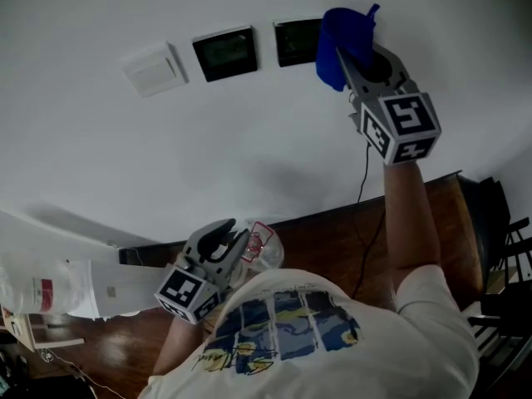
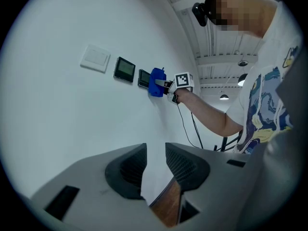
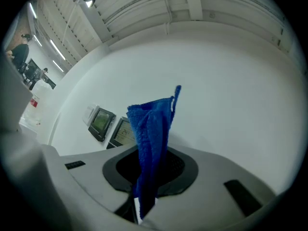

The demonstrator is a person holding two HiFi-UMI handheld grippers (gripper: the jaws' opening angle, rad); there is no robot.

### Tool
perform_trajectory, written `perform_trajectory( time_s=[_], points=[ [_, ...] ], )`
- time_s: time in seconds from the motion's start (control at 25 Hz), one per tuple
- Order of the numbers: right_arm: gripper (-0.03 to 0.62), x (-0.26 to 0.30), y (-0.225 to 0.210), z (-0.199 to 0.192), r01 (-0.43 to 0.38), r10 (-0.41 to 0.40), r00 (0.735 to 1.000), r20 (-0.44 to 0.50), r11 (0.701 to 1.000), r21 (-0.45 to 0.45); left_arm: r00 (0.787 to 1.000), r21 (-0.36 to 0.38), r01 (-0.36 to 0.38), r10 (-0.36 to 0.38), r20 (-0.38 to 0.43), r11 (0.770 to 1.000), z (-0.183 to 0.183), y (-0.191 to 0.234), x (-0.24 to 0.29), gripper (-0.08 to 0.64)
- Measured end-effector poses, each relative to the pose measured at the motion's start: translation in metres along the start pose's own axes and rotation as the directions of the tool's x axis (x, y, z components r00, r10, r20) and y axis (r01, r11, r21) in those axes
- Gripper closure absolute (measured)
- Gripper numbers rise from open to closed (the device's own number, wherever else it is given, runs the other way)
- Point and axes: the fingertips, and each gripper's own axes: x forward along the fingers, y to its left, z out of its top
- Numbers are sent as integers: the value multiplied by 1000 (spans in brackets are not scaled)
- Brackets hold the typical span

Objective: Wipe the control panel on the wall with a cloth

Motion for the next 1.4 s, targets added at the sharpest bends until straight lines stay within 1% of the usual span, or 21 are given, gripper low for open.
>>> perform_trajectory(
  time_s=[0.16,0.28,0.44,0.56,0.68,0.84,0.92,1.0,1.2,1.4],
  points=[
    [515,-4,-25,-19,16,-16,1000,-23,1000,16,1000,5,2,-2,-7,1000,2,-13,16,453],
    [515,-3,-32,-26,7,-7,1000,-15,1000,27,1000,18,0,0,1,1000,5,-17,24,453],
    [515,-4,-31,-23,-17,17,1000,-2,1000,25,1000,6,-16,16,2,1000,8,-19,27,453],
    [515,-14,-20,-8,-33,32,999,33,999,40,1000,2,-28,28,-2,1000,7,-15,23,453],
    [515,-24,8,14,-69,65,995,76,997,41,999,-5,-39,39,-1,999,2,-5,15,453],
    [515,-18,74,39,-184,182,977,107,983,7,999,3,-42,42,7,999,-1,3,-1,453],
    [515,-6,109,42,-239,237,966,103,971,5,999,-2,-47,47,13,999,-2,7,-11,453],
    [515,11,139,44,-276,273,955,113,961,9,998,-12,-55,55,31,998,-1,13,-21,453],
    [515,51,191,47,-307,305,947,97,952,10,995,-27,-91,92,45,996,-8,28,-55,453],
    [515,76,212,45,-291,289,954,83,957,5,991,-45,-123,125,38,991,-22,44,-84,453]
  ],
)
